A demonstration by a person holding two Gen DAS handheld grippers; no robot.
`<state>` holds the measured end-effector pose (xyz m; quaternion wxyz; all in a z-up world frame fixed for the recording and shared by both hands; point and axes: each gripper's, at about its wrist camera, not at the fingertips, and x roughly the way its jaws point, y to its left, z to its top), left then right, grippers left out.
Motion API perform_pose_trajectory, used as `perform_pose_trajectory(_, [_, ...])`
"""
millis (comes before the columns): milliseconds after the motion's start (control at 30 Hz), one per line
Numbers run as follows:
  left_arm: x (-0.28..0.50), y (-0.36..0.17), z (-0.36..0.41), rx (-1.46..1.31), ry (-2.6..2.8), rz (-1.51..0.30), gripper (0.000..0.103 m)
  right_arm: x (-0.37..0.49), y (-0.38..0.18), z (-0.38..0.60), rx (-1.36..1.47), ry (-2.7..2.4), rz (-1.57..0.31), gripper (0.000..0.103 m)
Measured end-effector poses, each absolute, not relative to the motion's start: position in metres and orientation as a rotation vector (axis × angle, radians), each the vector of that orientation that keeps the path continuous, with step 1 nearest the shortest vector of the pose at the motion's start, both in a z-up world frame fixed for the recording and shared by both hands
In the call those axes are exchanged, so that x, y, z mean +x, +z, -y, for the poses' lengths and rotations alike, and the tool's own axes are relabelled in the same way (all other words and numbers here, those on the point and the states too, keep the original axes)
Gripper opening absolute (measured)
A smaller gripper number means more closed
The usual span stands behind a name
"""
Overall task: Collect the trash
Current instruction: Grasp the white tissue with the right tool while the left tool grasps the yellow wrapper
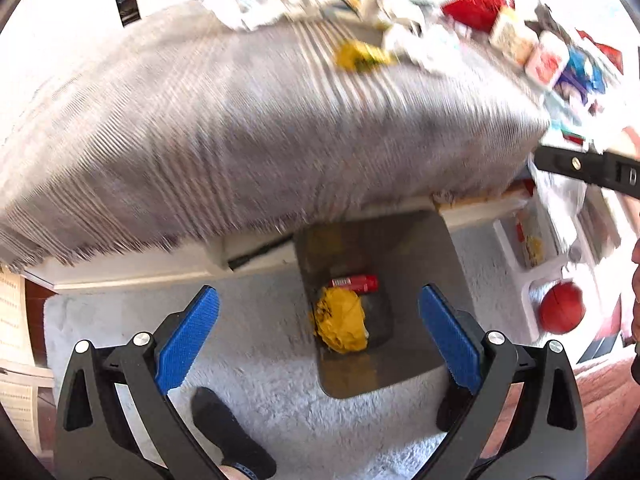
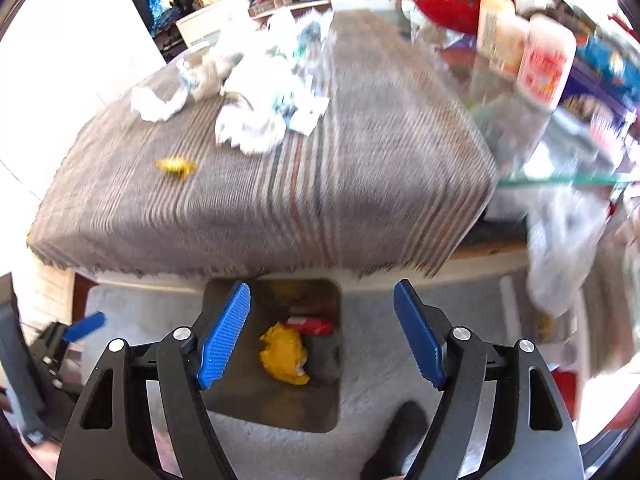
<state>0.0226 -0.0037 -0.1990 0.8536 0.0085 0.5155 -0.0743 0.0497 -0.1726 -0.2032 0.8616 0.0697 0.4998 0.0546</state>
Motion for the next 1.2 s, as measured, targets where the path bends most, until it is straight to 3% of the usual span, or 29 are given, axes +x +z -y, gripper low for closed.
perform_pose_trajectory(433, [0.090,-0.141,-0.009,0.032,-0.107,-0.986,0.095,0.110,-0.159,0.164,0.148,0.140,-0.973,0.074])
perform_pose_trajectory(533, [0.106,-0.142,-0.001,0.026,-0.118,-0.987,0.095,0.125,-0.168,0.156,0.180,0.169,-0.992,0.061])
perform_pose_trajectory(600, [0.114,-0.143,0.006,0.029,-0.131,-0.987,0.095,0.136,-0.177,0.154,0.210,0.184,-1.014,0.046])
perform_pose_trajectory(700, [0.124,-0.146,0.015,0.037,-0.145,-0.988,0.095,0.147,-0.186,0.151,0.233,0.195,-1.031,0.038])
perform_pose_trajectory(1133, [0.151,-0.162,0.049,0.104,-0.201,-0.965,0.094,0.172,-0.211,0.140,0.247,0.219,-1.100,0.033])
perform_pose_trajectory(1200, [0.155,-0.165,0.052,0.108,-0.214,-0.970,0.087,0.174,-0.210,0.139,0.242,0.224,-1.093,0.017])
